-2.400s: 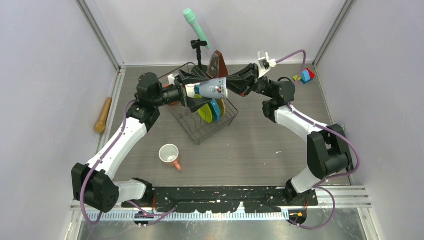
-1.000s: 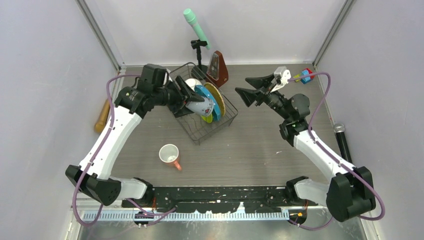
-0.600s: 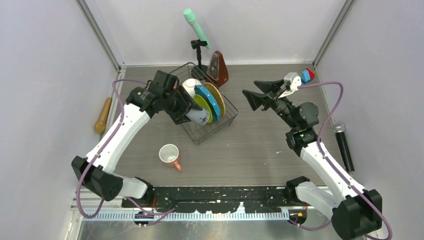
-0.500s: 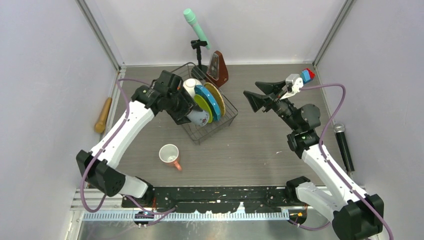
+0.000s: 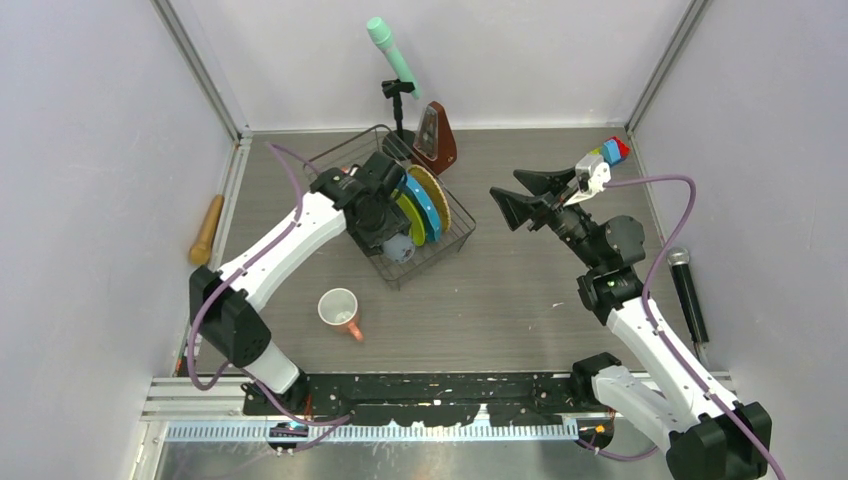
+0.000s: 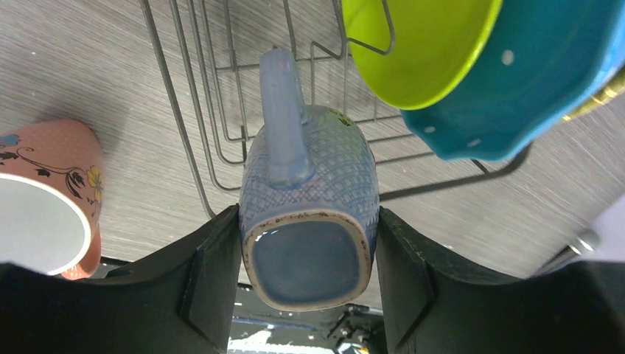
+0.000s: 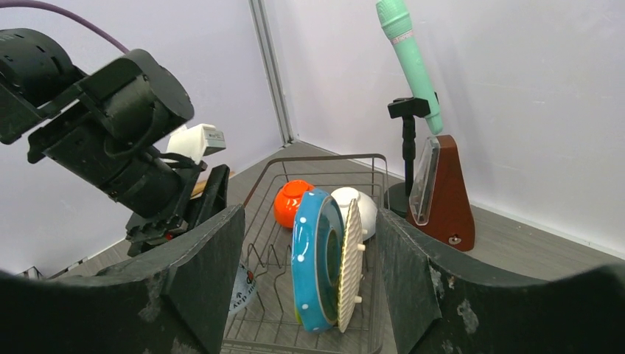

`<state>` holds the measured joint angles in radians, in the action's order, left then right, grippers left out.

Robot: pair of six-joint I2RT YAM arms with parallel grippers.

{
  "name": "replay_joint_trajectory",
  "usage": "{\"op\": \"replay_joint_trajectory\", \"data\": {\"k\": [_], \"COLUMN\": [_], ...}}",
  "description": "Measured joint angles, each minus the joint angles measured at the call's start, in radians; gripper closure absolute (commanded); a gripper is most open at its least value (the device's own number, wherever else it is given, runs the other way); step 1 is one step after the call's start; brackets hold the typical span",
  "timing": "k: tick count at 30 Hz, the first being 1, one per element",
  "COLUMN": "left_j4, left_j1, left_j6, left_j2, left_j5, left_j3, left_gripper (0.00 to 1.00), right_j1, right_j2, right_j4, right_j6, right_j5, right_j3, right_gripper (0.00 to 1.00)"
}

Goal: Load the mixed dishes into the dish rack

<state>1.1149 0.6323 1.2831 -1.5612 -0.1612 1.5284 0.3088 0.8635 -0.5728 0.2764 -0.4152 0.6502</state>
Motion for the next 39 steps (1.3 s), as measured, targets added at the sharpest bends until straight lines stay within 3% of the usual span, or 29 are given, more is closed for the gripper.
{"op": "replay_joint_trajectory", "data": {"k": [11, 27, 31, 37, 39], "left_j4": [0.018, -0.098, -0.121, -0.136, -0.137], "left_j1": [0.043, 0.047, 0.047, 0.048, 0.048], "left_j6": [0.084, 0.064, 0.039, 0.01, 0.003], "left_j2": [-0.06, -0.144, -0.164, -0.203, -0.203], "left_j5": [-0.118, -0.113, -0.108, -0.103, -0.109], "left_j3": [-0.022, -0.108, -0.117, -0.117, -0.117], "left_gripper": [1.0, 1.0, 0.78, 0.29, 0.18], "right_j1": [0.0, 0.0, 0.0, 0.0, 0.0], "right_j2": [-0.006, -0.006, -0.018, -0.068, -0.082], "right_j4": [-0.003, 0.05, 0.101, 0.164, 0.184], "right_j6": [0.034, 0.04, 0.035, 0.022, 0.019], "right_j5": [0.003, 0.005, 0.021, 0.032, 0.034], "right_j3": [-0.011, -0.007, -0.007, -0.006, -0.004], "right_gripper": [0.29, 0.32, 0.32, 0.32, 0.32]}}
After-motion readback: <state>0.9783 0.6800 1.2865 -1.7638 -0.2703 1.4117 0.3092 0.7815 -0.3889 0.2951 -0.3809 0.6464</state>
